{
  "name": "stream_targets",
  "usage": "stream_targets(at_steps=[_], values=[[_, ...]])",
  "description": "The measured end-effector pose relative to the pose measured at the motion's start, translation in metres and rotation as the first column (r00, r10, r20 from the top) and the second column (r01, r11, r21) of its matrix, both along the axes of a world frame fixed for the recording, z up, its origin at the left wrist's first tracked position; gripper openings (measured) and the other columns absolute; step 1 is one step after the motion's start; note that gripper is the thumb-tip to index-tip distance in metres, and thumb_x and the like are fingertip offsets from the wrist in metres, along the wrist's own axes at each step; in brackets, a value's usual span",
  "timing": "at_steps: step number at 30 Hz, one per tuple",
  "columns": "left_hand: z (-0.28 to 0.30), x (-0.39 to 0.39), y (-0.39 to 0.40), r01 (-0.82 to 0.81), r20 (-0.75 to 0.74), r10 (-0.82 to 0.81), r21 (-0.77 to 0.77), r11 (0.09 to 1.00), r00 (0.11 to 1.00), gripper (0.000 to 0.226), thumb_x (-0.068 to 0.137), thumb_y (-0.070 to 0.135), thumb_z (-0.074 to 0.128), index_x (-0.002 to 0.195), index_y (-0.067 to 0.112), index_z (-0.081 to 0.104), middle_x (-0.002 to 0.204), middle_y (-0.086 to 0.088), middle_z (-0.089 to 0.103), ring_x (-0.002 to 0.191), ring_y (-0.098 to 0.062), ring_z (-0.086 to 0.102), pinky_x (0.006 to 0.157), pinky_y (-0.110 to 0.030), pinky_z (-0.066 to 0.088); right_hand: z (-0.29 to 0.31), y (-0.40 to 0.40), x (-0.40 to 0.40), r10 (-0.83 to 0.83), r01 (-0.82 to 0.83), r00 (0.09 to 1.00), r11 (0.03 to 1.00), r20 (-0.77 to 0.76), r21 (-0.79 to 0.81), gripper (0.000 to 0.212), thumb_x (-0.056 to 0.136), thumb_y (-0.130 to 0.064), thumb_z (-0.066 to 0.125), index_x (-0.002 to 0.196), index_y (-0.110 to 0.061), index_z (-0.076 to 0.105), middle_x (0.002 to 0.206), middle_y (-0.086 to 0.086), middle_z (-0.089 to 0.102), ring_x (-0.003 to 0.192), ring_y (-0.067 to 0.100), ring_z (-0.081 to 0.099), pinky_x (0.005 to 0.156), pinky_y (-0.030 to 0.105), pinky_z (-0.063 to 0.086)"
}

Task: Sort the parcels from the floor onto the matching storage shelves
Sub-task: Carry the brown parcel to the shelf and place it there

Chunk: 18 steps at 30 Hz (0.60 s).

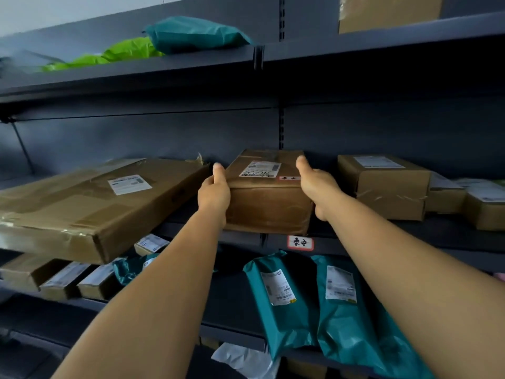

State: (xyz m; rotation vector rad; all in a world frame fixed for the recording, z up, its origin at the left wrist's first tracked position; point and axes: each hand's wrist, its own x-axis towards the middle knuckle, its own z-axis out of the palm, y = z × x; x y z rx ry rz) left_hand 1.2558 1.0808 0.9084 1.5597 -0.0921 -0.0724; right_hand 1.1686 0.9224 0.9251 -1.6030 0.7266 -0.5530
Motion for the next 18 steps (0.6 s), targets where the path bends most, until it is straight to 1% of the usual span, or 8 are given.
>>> stream_targets(at_steps=[3, 5, 8, 11, 13, 14, 16, 18], values=[[0.002, -0.006, 0.001, 0.001, 0.086, -0.002, 0.016, 1.0, 0.996, 0.068, 0.096, 0.063, 0.033, 0.144, 0.017, 0.045, 0.139, -0.008, 0.054, 0.115, -0.025, 0.053, 0.096, -0.039, 0.045, 0.002, 0.002, -0.003, -0.055, 0.054, 0.998, 0.997, 0.012, 0.045, 0.078, 0.089, -0.072, 0.036, 0.139, -0.012, 0.045, 0.122, 0.008, 0.053, 0.082, 0.023, 0.047, 0.078, 0.039, 0.034], [0.002, -0.012, 0.002, 0.002, 0.124, -0.006, 0.029, 1.0, 0.992, 0.068, 0.096, 0.061, 0.035, 0.148, 0.017, 0.041, 0.143, -0.009, 0.052, 0.123, -0.028, 0.052, 0.103, -0.043, 0.045, 0.003, 0.004, -0.006, -0.071, 0.07, 0.997, 0.996, 0.025, 0.051, 0.079, 0.089, -0.073, 0.034, 0.137, -0.012, 0.046, 0.122, 0.007, 0.054, 0.084, 0.023, 0.047, 0.078, 0.039, 0.035], [0.005, -0.02, 0.002, -0.037, 0.186, 0.026, 0.051, 0.998, 0.982, 0.071, 0.095, 0.059, 0.04, 0.15, 0.015, 0.037, 0.148, -0.011, 0.048, 0.132, -0.03, 0.048, 0.11, -0.046, 0.04, 0.004, 0.01, -0.014, -0.085, 0.085, 0.995, 0.996, 0.058, 0.017, 0.079, 0.09, -0.071, 0.034, 0.141, -0.012, 0.044, 0.139, 0.01, 0.052, 0.101, 0.026, 0.047, 0.081, 0.039, 0.035], [0.013, -0.036, 0.0, -0.158, 0.354, 0.105, 0.123, 0.98, 0.929, 0.07, 0.095, 0.057, 0.044, 0.149, 0.013, 0.039, 0.156, -0.01, 0.038, 0.143, -0.029, 0.033, 0.116, -0.05, 0.03, 0.005, 0.016, -0.025, -0.119, 0.124, 0.984, 0.992, 0.134, -0.029, 0.073, 0.093, -0.066, 0.034, 0.142, -0.014, 0.044, 0.144, 0.009, 0.049, 0.114, 0.028, 0.049, 0.084, 0.038, 0.034], [0.019, -0.052, -0.005, -0.179, 0.464, 0.105, 0.117, 0.977, 0.88, 0.067, 0.095, 0.055, 0.047, 0.148, 0.014, 0.039, 0.157, -0.008, 0.034, 0.146, -0.027, 0.026, 0.118, -0.048, 0.025, 0.006, 0.019, -0.036, -0.152, 0.167, 0.965, 0.985, 0.216, -0.052, 0.064, 0.095, -0.061, 0.035, 0.134, -0.013, 0.051, 0.134, 0.01, 0.056, 0.104, 0.026, 0.053, 0.081, 0.036, 0.036], [0.021, -0.062, -0.009, -0.148, 0.504, 0.076, 0.105, 0.983, 0.861, 0.067, 0.095, 0.054, 0.048, 0.148, 0.014, 0.039, 0.157, -0.007, 0.034, 0.145, -0.026, 0.026, 0.118, -0.047, 0.025, 0.006, 0.02, -0.045, -0.165, 0.188, 0.953, 0.98, 0.255, -0.069, 0.06, 0.096, -0.059, 0.035, 0.127, -0.011, 0.056, 0.124, 0.012, 0.06, 0.093, 0.024, 0.056, 0.073, 0.034, 0.038], [0.023, -0.083, -0.021, -0.058, 0.539, 0.014, 0.064, 0.996, 0.842, 0.065, 0.094, 0.052, 0.05, 0.147, 0.016, 0.04, 0.154, -0.005, 0.038, 0.142, -0.023, 0.031, 0.115, -0.039, 0.029, 0.007, 0.02, -0.06, -0.178, 0.217, 0.929, 0.972, 0.324, -0.087, 0.054, 0.098, -0.056, 0.034, 0.113, -0.01, 0.059, 0.102, 0.009, 0.061, 0.079, 0.011, 0.052, 0.057, 0.028, 0.034], [0.022, -0.106, -0.035, 0.083, 0.524, -0.072, 0.003, 0.997, 0.849, 0.063, 0.094, 0.049, 0.052, 0.147, 0.016, 0.04, 0.151, -0.004, 0.041, 0.138, -0.019, 0.037, 0.104, -0.028, 0.032, 0.005, 0.017, -0.081, -0.196, 0.239, 0.906, 0.969, 0.376, -0.071, 0.046, 0.098, -0.056, 0.033, 0.112, -0.019, 0.057, 0.088, -0.003, 0.053, 0.073, 0.003, 0.045, 0.059, 0.025, 0.033]])
